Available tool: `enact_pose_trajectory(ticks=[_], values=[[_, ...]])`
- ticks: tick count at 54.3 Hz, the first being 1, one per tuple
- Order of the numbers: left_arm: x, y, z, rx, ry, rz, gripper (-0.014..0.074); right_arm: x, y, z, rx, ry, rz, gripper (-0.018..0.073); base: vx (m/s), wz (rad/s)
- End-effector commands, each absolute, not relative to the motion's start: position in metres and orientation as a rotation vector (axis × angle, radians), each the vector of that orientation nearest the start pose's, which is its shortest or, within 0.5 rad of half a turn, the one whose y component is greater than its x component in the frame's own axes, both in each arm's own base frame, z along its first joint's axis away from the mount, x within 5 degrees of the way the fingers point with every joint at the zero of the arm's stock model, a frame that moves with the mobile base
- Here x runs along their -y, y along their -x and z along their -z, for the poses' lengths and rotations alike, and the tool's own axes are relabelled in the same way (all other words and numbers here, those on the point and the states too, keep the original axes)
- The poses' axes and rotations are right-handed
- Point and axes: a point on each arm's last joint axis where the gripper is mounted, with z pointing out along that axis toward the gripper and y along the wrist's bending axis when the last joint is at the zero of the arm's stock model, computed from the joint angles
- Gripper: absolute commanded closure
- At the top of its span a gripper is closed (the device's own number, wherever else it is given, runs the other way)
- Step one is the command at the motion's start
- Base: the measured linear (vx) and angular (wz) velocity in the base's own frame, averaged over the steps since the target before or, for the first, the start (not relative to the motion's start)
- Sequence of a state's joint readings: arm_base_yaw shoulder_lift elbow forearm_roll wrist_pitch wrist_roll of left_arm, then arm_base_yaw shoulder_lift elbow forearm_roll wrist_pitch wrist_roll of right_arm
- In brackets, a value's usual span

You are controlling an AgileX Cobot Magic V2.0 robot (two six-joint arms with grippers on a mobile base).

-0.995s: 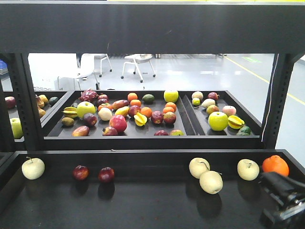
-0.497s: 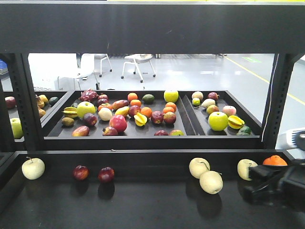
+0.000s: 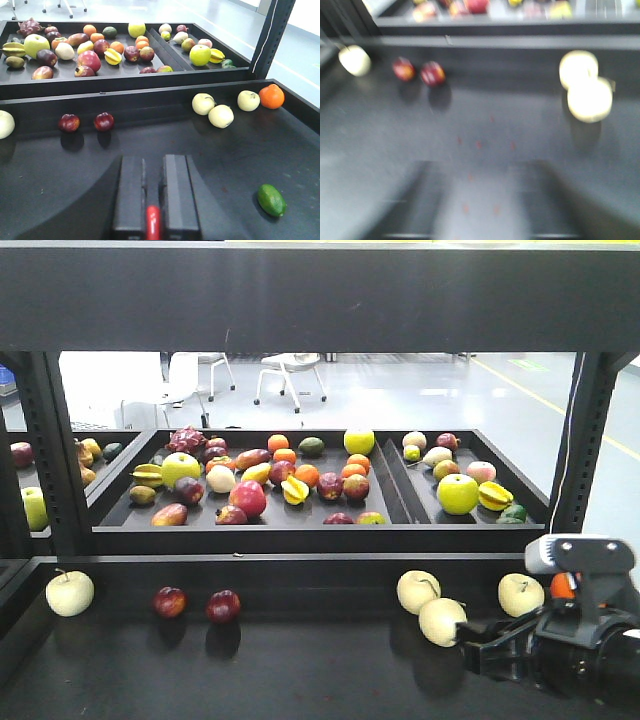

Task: Pick snacks and fruit into basket
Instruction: 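Move the open right gripper over the green bumpy fruit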

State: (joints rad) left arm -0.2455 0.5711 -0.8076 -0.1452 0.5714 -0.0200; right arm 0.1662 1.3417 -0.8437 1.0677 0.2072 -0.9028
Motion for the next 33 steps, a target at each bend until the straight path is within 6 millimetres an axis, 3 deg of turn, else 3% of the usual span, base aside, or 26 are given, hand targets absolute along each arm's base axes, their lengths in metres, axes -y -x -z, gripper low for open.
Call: enact_pose_trajectory(ticks=[1,16,33], values=[[0.031,-0.096,-0.402,-1.709,-0.129,0.369,0.0605,-0.059,-0.293,-0.294,-2.038,0.028,-0.363,-0.0095,0.0,0.0],[0.031,-0.096,-0.402,-1.709,-0.129,0.369,0.0605,-0.067,-0.319,-0.27,-2.14,-0.012,-0.433,-0.0085,0.0,0.0],[0.031,-0.096,-0.402,-1.709,-0.129,0.369,0.0605,-0.042,-0.345,-0.23,-2.299,-0.137,-0.494,-0.0064,0.0,0.0]])
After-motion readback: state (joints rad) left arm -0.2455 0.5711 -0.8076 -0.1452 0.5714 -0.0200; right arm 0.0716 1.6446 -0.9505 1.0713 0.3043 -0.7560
